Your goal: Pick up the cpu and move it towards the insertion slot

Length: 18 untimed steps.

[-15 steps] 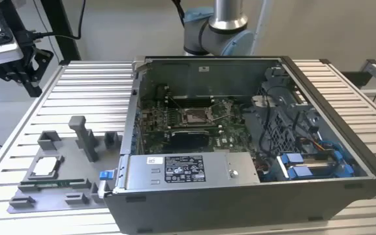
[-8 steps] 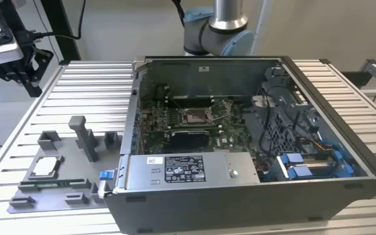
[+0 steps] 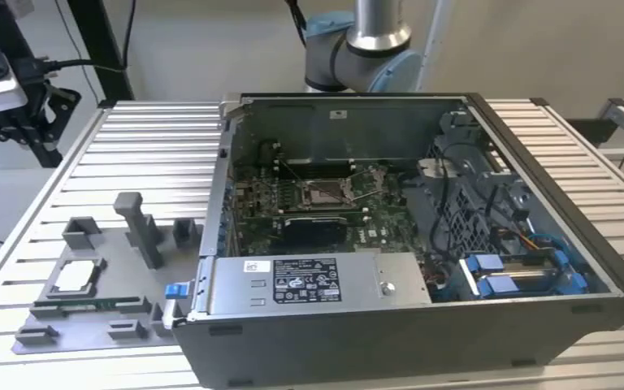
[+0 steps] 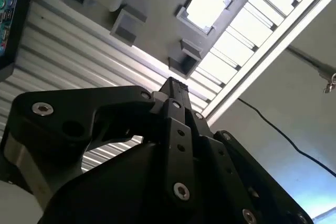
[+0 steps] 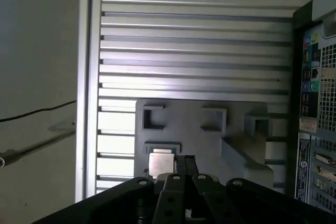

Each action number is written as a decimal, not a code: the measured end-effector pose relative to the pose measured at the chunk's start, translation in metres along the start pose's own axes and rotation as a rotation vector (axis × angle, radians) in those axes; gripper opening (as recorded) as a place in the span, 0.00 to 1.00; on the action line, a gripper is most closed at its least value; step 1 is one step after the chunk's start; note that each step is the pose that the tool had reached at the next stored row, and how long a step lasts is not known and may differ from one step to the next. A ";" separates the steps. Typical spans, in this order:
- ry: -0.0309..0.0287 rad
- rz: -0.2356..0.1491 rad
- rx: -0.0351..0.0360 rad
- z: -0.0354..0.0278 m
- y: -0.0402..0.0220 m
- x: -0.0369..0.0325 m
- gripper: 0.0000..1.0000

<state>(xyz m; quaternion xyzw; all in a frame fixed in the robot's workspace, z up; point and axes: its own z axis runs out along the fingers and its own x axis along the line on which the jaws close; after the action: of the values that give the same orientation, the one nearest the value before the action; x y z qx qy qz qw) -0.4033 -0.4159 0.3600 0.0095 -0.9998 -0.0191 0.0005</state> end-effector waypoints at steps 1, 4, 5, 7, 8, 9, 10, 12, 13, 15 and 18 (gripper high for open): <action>-0.0001 0.000 -0.0001 0.0004 -0.0035 0.0008 0.00; 0.0000 0.000 -0.0001 0.0012 -0.0133 0.0038 0.00; 0.0000 0.000 0.0000 0.0016 -0.0163 0.0052 0.00; 0.0000 0.000 0.0000 0.0026 -0.0196 0.0088 0.00; 0.0000 0.000 0.0000 0.0031 -0.0207 0.0109 0.00; -0.0001 0.000 -0.0001 0.0037 -0.0216 0.0126 0.00; -0.0002 0.000 -0.0001 0.0040 -0.0219 0.0130 0.00; 0.0000 0.000 0.0000 0.0040 -0.0219 0.0131 0.00; 0.0001 0.000 0.0001 0.0040 -0.0219 0.0131 0.00; 0.0001 0.000 0.0002 0.0040 -0.0219 0.0131 0.00; 0.0001 0.000 0.0000 0.0041 -0.0219 0.0131 1.00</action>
<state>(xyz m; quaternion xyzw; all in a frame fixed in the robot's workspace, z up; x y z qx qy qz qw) -0.4160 -0.4378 0.3550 0.0095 -0.9998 -0.0191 0.0005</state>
